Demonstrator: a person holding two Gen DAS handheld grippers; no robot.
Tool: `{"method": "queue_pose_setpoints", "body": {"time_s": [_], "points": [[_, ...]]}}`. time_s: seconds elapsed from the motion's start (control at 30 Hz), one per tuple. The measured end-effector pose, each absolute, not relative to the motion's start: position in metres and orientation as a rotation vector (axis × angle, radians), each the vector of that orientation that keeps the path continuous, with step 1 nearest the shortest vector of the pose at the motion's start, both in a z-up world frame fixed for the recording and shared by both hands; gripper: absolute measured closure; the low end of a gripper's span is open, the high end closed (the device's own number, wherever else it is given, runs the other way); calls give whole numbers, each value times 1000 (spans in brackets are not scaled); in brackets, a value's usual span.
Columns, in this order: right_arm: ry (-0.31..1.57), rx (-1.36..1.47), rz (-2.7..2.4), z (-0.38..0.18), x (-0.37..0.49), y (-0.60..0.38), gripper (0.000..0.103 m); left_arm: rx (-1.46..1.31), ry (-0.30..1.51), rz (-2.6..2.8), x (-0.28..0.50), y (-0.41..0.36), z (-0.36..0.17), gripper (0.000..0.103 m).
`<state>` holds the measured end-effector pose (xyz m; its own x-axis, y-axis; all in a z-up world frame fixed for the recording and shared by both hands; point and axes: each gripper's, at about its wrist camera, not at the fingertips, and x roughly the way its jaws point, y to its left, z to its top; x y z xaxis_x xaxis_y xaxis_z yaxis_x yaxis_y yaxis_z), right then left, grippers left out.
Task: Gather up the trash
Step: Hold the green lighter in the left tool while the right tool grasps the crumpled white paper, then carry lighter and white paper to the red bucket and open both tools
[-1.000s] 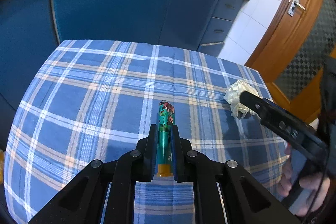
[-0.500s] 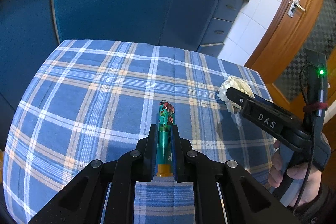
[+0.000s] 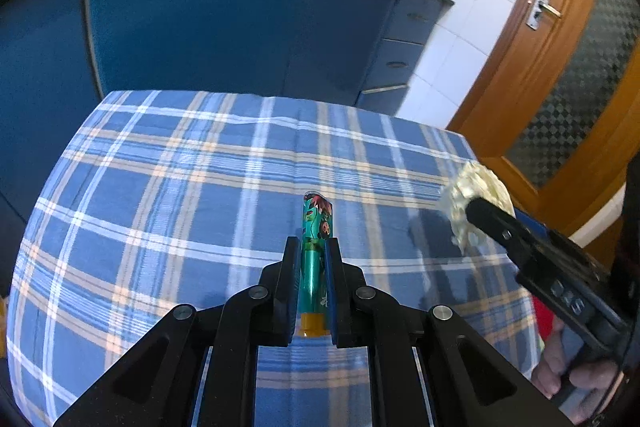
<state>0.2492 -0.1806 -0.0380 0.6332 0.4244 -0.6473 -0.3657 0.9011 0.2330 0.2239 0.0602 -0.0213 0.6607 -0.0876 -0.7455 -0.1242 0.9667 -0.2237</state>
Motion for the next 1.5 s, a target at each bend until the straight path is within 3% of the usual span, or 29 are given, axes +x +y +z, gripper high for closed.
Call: {"method": "queue_pose_setpoints", "body": {"time_s": [0.77, 1.13, 1.5], "points": [[738, 274, 128, -42, 163, -368, 47, -128, 840, -348, 211, -112, 2, 92], [771, 328, -6, -72, 162, -434, 47, -53, 894, -528, 227, -208, -26, 92], [792, 378, -58, -94, 168, -464, 42, -12, 945, -621, 249, -256, -53, 88]]}}
